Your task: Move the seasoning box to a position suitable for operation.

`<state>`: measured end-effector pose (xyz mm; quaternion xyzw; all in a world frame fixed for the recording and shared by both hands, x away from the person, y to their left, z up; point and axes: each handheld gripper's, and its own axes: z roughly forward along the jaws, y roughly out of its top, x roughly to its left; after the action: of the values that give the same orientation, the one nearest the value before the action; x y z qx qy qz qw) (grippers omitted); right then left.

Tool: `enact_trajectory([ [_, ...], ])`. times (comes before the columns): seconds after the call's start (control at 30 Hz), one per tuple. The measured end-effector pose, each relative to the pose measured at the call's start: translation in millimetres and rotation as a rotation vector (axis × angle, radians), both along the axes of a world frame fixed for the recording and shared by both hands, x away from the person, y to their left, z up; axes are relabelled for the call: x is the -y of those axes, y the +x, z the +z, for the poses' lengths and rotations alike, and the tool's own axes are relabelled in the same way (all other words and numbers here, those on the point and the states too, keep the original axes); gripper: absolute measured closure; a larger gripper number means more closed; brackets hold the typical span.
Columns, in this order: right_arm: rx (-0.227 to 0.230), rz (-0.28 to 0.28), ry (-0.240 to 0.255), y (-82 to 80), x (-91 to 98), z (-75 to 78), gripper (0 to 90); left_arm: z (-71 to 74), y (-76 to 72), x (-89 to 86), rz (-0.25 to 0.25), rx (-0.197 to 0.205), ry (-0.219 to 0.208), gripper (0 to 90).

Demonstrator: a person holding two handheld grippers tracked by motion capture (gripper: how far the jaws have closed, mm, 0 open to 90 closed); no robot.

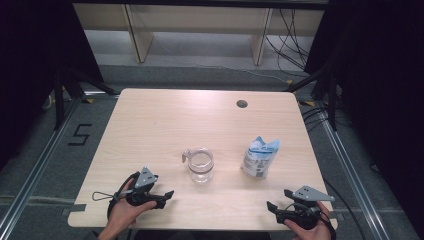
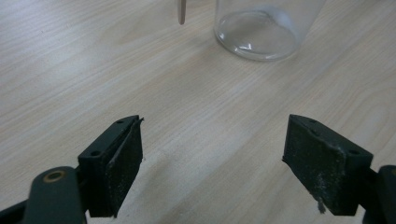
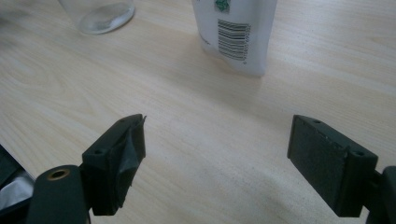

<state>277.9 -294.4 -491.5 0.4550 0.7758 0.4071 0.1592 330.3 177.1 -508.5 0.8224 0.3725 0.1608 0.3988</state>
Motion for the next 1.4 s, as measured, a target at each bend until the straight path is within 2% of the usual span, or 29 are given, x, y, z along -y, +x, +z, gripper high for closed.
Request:
enact_trajectory([
  [0.17,-0.014,-0.002,0.007,-0.7,-0.9,0.5,20.3,0.6,0.8,-1.4,0.012,0.003,0.000,19.6],
  [0.23,-0.038,-0.007,0.018,-1.2,-2.5,0.8,20.2,1.0,1.7,-2.7,0.016,0.012,-0.001,20.2],
  [0.27,-0.028,-0.007,0.010,-0.3,-2.7,0.0,20.3,1.2,1.5,-2.7,0.016,0.012,-0.007,20.3],
  [0.37,-0.033,-0.003,0.028,-0.9,-3.5,-0.1,20.3,1.5,2.7,-3.1,0.025,0.015,-0.016,22.3],
  [0.4,-0.033,-0.004,0.029,-0.9,-3.6,0.0,20.3,1.7,3.6,-4.1,0.022,0.013,-0.009,23.1],
  [0.43,-0.012,0.012,0.015,1.3,-1.6,-0.6,20.3,1.7,3.6,-4.1,0.022,0.013,-0.009,23.3],
  [0.53,-0.014,0.010,0.016,1.6,-1.8,-0.8,20.3,3.1,6.4,-5.6,0.016,0.011,-0.009,24.6],
  [0.57,-0.038,-0.009,0.024,-0.1,-3.3,-0.2,20.4,3.4,7.7,-5.6,0.015,0.010,-0.012,26.5],
  [0.63,-0.041,-0.014,0.025,0.5,-3.7,-0.3,20.5,3.8,10.5,-6.2,0.019,0.015,-0.016,27.4],
  [0.67,-0.022,-0.001,0.027,1.4,-2.5,-0.4,20.6,4.1,12.8,-6.7,0.040,0.005,-0.041,30.2],
  [0.73,-0.010,0.006,0.018,2.3,-2.1,-0.5,21.0,4.5,16.1,-8.1,0.047,0.013,-0.055,33.3],
  [0.77,-0.007,0.006,0.016,2.7,-2.2,-0.8,21.1,6.7,18.3,-11.3,0.033,0.010,-0.025,34.5],
  [0.9,0.001,0.009,0.018,3.7,-1.3,-0.5,21.2,11.1,24.8,-14.4,0.060,0.018,-0.041,40.4],
  [0.93,0.010,0.008,0.010,4.1,-1.0,-0.6,21.2,13.7,31.4,-15.7,0.071,0.030,-0.057,41.6],
  [0.97,0.010,0.008,0.010,4.1,-1.0,-0.6,21.2,13.7,31.4,-15.7,0.071,0.030,-0.057,44.3],
  [1.0,0.003,0.009,0.014,4.3,-1.2,-0.1,21.3,16.0,39.1,-14.8,0.092,0.032,-0.095,46.9],
  [1.03,0.002,0.010,0.014,4.5,-1.2,0.1,21.3,16.3,41.6,-13.8,0.100,0.038,-0.107,48.6],
  [1.07,-0.014,0.010,0.021,4.1,-1.9,0.3,21.3,18.1,44.6,-14.7,0.091,0.041,-0.088,53.0],
  [1.1,-0.018,0.007,0.023,3.9,-2.3,0.2,21.3,18.5,48.2,-12.9,0.093,0.046,-0.109,55.2],
  [1.23,-0.009,0.008,0.020,4.2,-3.2,-0.1,21.3,23.3,58.0,-12.4,0.080,0.049,-0.097,68.0],
  [1.27,0.008,0.019,0.008,5.8,-1.7,-0.3,21.3,24.5,62.2,-10.7,0.076,0.049,-0.112,68.0],
  [1.3,0.008,0.019,0.011,6.1,-1.8,-0.1,21.3,26.4,68.4,-8.6,0.063,0.051,-0.098,72.6],
  [1.37,0.007,0.019,0.011,6.4,-2.0,-0.1,21.3,26.6,70.8,-5.8,0.078,0.056,-0.109,76.1],
  [1.4,0.007,0.018,0.011,6.4,-2.0,-0.1,21.3,27.8,77.3,-4.1,0.075,0.056,-0.113,77.6],
])
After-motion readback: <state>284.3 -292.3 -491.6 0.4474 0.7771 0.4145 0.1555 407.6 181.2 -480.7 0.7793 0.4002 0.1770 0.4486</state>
